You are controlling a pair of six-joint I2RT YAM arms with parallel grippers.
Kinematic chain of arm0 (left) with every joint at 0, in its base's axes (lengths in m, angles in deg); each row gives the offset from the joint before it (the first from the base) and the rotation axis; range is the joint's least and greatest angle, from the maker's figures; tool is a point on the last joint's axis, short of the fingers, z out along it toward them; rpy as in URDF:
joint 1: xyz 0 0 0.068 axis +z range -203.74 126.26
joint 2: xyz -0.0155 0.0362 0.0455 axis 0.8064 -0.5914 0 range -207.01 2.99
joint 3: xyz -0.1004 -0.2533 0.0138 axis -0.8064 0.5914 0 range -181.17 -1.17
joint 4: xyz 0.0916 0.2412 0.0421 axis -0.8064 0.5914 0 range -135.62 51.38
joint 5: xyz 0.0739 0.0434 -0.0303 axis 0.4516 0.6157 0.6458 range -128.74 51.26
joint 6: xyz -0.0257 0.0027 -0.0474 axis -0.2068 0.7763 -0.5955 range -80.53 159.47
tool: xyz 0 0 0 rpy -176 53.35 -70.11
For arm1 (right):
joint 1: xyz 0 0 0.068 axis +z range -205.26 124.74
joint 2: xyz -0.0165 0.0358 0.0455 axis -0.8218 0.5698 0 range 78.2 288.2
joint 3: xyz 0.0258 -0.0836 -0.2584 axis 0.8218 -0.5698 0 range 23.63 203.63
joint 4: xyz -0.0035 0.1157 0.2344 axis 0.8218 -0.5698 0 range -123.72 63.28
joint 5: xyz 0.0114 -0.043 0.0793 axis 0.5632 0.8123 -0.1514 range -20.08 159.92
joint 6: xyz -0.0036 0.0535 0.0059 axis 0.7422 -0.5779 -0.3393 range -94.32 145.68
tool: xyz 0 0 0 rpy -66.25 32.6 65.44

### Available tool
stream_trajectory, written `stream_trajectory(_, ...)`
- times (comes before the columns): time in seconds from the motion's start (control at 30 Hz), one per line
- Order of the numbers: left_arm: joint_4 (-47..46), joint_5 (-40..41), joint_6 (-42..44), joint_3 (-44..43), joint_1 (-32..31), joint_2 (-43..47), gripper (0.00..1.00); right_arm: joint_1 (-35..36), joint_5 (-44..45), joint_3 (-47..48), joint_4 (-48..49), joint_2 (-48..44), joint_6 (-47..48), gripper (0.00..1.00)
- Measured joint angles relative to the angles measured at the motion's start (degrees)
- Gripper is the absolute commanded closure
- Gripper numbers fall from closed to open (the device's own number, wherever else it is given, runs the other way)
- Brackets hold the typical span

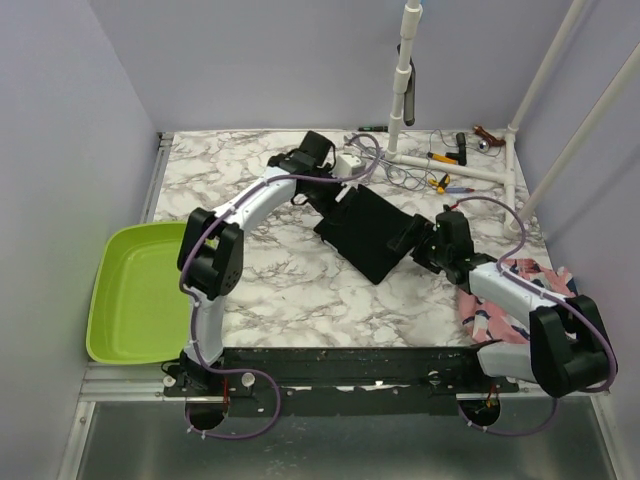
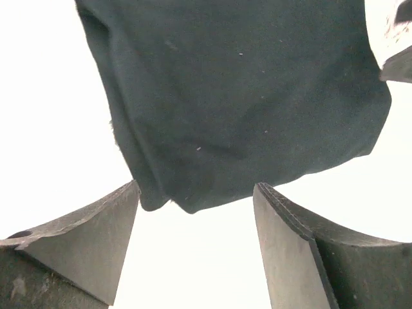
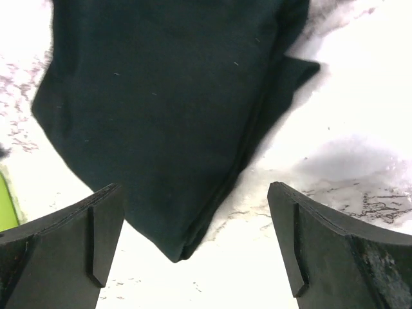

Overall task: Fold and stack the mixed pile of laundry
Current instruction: Fold the T-shirt at the center of the board, then pick up the T-shirt from the center of the board.

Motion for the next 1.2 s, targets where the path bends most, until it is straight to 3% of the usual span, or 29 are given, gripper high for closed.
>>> stream_trajectory(0.13,-4.4,-1.1,-4.0,4.1,2.9,5.0,0.21,0.0,-0.3,-1.6,1.9,4.1,-2.6,0.03)
stream_trajectory(0.27,-6.1,-3.3,-8.0,5.7,4.2,1.8,0.15,-0.1,-1.8,-2.6,6.2,6.7,-4.7,0.05)
stream_trajectory(0.37,-6.1,-4.5,-10.5,6.4,4.1,-1.8,0.16,-0.1,-3.0,-3.3,10.0,8.0,-6.0,0.06)
stream_trajectory(0.43,-6.1,-5.7,-12.0,6.7,4.1,-3.8,0.26,-0.1,-3.5,-3.6,11.8,8.6,-6.5,0.07)
stream_trajectory(0.53,-6.2,-8.6,-14.2,6.6,4.4,-4.2,0.63,-0.1,-4.2,-3.7,14.2,9.8,-7.0,0.09)
stream_trajectory(0.57,-6.3,-9.4,-15.0,6.6,4.4,-4.2,0.7,-0.1,-4.3,-3.7,15.0,10.3,-7.1,0.1)
stream_trajectory(0.8,-13.8,-18.9,-23.9,17.2,5.9,-1.4,1.0,-2.8,-6.5,-3.7,18.2,13.2,-6.6,0.35)
stream_trajectory(0.87,-16.6,-21.7,-27.1,20.2,6.4,-0.7,1.0,-3.5,-8.5,-3.6,19.9,14.8,-6.5,0.42)
stream_trajectory(1.07,-26.3,-25.9,-36.0,26.9,7.8,0.3,1.0,-3.8,-14.1,-2.2,22.6,18.7,-5.9,0.46)
stream_trajectory(1.2,-32.3,-25.5,-41.4,34.2,8.0,4.0,1.0,-3.8,-15.5,-1.7,20.6,18.9,-4.1,0.72)
